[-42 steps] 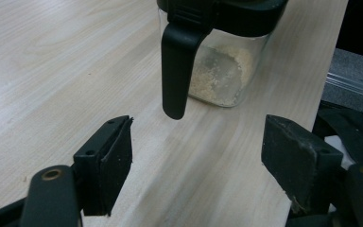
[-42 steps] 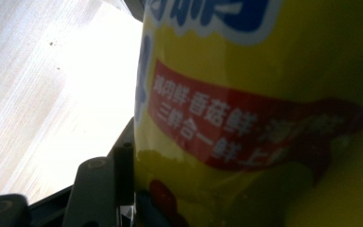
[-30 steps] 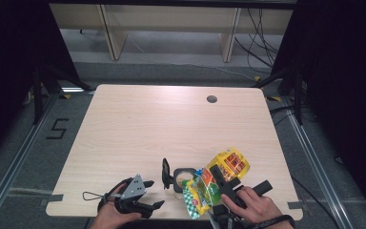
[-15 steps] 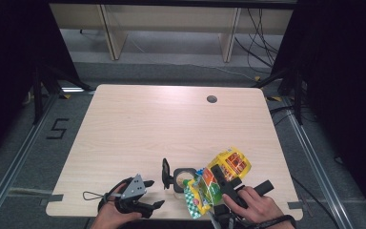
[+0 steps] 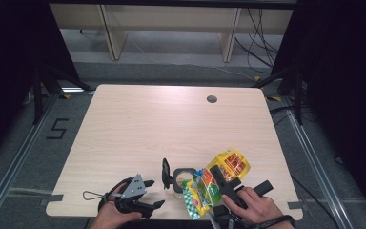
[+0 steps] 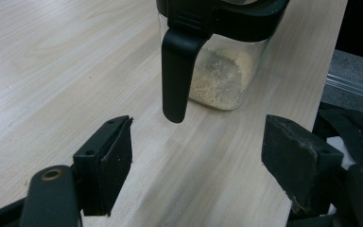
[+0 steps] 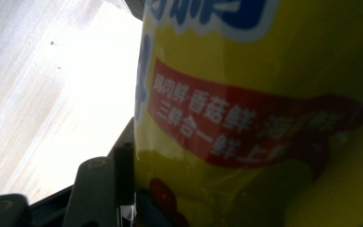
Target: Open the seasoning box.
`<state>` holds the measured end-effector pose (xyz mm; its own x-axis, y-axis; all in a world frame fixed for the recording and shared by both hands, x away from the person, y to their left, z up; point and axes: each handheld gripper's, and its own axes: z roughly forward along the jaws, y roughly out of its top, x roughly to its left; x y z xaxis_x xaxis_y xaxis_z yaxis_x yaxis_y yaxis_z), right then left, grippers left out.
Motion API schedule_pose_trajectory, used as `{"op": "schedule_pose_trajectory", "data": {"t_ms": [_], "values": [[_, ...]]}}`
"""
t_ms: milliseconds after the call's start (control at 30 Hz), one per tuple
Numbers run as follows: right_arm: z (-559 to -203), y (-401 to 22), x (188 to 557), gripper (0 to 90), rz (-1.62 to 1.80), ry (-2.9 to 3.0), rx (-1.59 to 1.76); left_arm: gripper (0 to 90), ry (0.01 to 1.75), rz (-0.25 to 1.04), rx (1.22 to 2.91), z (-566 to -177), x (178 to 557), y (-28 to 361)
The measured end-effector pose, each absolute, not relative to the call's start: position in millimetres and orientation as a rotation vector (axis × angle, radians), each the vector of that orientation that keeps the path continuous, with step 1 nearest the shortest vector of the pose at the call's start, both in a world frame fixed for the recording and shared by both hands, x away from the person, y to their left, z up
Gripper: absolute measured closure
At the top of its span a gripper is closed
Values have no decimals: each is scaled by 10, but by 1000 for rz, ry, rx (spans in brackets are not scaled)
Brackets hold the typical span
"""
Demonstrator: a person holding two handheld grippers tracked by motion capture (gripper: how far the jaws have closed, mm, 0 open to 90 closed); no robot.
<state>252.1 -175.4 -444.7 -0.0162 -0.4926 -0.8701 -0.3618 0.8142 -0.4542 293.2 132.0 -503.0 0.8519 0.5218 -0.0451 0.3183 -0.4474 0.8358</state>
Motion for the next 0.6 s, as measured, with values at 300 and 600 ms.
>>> {"op": "schedule_pose_trajectory", "data": {"t_ms": [300, 600], "values": [[-4464, -1770, 2528, 445, -99, 1647, -672, 250, 617, 268, 2083, -5025, 2934, 1320], [-4425, -1784, 2524, 445, -122, 1629, -658, 250, 590, 284, 2086, -5034, 2944, 1321]]}}
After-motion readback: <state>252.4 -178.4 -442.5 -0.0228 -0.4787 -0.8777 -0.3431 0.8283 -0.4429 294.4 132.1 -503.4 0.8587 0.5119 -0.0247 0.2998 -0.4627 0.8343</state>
